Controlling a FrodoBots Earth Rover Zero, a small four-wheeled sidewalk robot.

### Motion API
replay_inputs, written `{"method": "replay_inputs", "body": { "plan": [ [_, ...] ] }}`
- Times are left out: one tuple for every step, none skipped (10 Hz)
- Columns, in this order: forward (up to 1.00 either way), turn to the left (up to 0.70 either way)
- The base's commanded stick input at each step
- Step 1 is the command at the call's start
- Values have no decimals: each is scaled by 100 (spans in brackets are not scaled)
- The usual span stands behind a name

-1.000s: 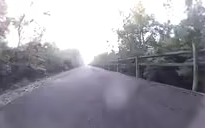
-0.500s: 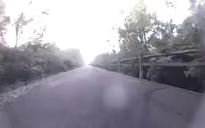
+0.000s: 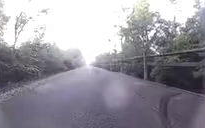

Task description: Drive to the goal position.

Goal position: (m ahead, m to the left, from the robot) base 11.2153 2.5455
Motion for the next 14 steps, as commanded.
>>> {"method": "replay_inputs", "body": {
  "plan": [
    [100, 0],
    [100, 0],
    [100, 0],
    [100, 0],
    [100, 0],
    [100, 0],
    [100, 0],
    [100, 0],
    [100, 0],
    [100, 0],
    [100, 0],
    [100, 0],
    [100, 0],
    [100, 0]
  ]
}}
